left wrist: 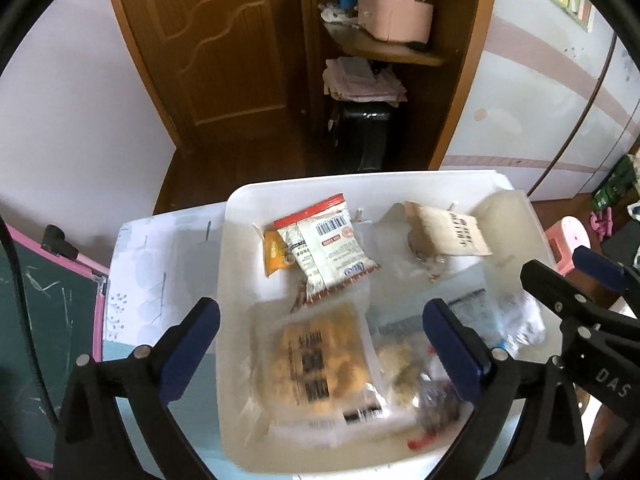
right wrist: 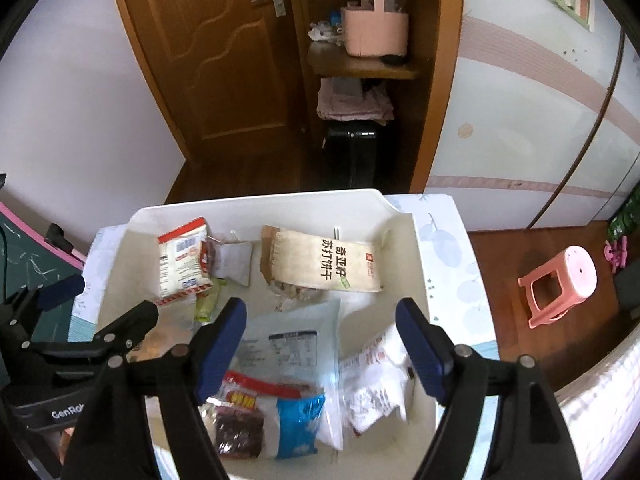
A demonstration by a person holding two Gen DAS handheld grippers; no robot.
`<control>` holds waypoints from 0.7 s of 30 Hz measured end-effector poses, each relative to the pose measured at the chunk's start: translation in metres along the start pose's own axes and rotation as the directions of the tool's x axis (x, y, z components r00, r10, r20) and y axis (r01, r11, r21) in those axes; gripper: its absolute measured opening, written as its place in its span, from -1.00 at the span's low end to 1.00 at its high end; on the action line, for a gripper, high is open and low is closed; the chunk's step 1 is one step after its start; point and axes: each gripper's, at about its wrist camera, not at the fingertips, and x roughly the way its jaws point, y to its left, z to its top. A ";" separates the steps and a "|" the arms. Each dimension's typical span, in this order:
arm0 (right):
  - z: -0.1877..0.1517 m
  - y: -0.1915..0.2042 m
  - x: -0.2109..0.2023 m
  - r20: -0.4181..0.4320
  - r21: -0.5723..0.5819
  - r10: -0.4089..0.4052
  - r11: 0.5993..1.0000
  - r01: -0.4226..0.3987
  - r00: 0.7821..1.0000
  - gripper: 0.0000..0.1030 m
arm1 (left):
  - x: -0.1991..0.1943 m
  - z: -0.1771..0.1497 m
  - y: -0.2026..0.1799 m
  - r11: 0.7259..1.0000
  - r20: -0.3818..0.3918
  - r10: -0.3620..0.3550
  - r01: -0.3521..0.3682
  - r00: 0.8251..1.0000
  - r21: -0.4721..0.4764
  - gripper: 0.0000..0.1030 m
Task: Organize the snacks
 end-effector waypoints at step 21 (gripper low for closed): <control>-0.107 0.032 -0.199 0.193 -0.054 0.079 0.996 -0.070 0.978 0.51 | -0.217 -0.134 0.003 0.997 0.238 0.066 -0.071 0.969 0.013 0.96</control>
